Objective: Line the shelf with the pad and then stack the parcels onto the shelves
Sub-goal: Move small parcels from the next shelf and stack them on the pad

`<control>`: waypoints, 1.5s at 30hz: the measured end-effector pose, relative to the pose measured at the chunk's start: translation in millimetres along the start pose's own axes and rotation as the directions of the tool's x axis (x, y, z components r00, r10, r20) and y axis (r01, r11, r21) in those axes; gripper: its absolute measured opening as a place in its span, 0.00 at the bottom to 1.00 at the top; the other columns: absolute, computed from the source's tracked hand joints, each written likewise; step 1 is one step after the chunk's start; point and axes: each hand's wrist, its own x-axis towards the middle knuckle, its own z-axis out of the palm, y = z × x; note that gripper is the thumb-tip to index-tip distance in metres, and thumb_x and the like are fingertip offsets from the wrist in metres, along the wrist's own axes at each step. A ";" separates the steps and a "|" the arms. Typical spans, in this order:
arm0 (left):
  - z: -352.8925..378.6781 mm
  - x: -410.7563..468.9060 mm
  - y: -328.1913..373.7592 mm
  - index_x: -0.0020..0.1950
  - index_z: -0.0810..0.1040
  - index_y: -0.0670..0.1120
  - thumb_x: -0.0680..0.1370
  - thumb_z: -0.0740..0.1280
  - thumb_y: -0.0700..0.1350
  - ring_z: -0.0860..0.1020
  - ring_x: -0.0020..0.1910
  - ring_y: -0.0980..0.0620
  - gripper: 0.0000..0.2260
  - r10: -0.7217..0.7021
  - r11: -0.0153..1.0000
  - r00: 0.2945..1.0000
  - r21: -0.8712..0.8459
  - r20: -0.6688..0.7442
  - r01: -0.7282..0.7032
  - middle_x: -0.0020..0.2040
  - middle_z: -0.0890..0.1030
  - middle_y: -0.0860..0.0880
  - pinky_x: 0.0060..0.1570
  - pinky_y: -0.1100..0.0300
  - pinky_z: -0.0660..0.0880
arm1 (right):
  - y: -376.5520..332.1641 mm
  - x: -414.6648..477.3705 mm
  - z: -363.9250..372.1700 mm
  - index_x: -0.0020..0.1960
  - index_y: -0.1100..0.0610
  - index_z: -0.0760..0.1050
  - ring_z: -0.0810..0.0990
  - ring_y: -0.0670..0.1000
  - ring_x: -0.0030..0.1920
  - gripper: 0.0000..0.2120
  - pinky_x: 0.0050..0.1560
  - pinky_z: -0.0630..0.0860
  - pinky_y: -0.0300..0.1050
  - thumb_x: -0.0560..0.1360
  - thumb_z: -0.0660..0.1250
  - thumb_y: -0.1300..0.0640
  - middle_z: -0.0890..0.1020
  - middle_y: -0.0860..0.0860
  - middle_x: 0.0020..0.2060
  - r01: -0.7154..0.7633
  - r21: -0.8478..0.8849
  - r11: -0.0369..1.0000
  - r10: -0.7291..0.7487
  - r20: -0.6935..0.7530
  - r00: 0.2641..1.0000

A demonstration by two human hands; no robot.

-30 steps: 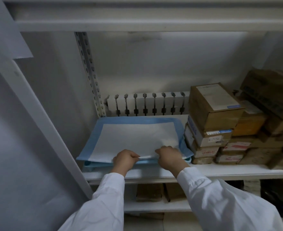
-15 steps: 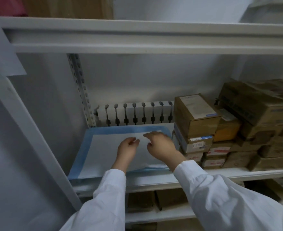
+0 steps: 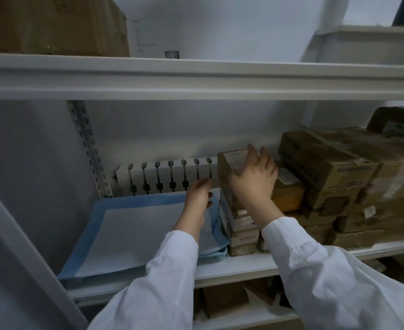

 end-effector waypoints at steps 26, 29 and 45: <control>24.7 -12.2 -14.8 0.61 0.75 0.47 0.75 0.64 0.56 0.78 0.50 0.42 0.19 -0.129 0.757 0.991 -0.648 -0.023 0.083 0.53 0.80 0.41 0.45 0.51 0.76 | 53.9 23.8 -15.3 0.64 0.58 0.71 0.75 0.58 0.60 0.14 0.54 0.70 0.47 0.81 0.55 0.59 0.75 0.59 0.62 -0.423 0.603 0.676 0.051 0.535 0.843; 17.6 -14.0 -26.8 0.62 0.74 0.48 0.74 0.64 0.59 0.77 0.55 0.40 0.21 -0.172 0.643 0.984 -0.761 -0.037 0.083 0.57 0.79 0.40 0.51 0.50 0.74 | 56.7 23.1 -1.5 0.64 0.61 0.70 0.75 0.59 0.60 0.14 0.59 0.72 0.49 0.80 0.55 0.62 0.75 0.60 0.61 -0.208 0.408 0.889 -0.069 0.569 0.819; -16.2 -18.3 -50.2 0.63 0.74 0.47 0.73 0.65 0.58 0.75 0.57 0.39 0.23 -0.125 0.600 0.990 -0.800 -0.064 0.024 0.60 0.77 0.38 0.50 0.47 0.75 | 48.6 -3.9 31.6 0.77 0.58 0.39 0.51 0.66 0.74 0.50 0.73 0.53 0.57 0.71 0.65 0.37 0.45 0.65 0.75 0.110 -0.093 0.990 -0.037 0.579 0.815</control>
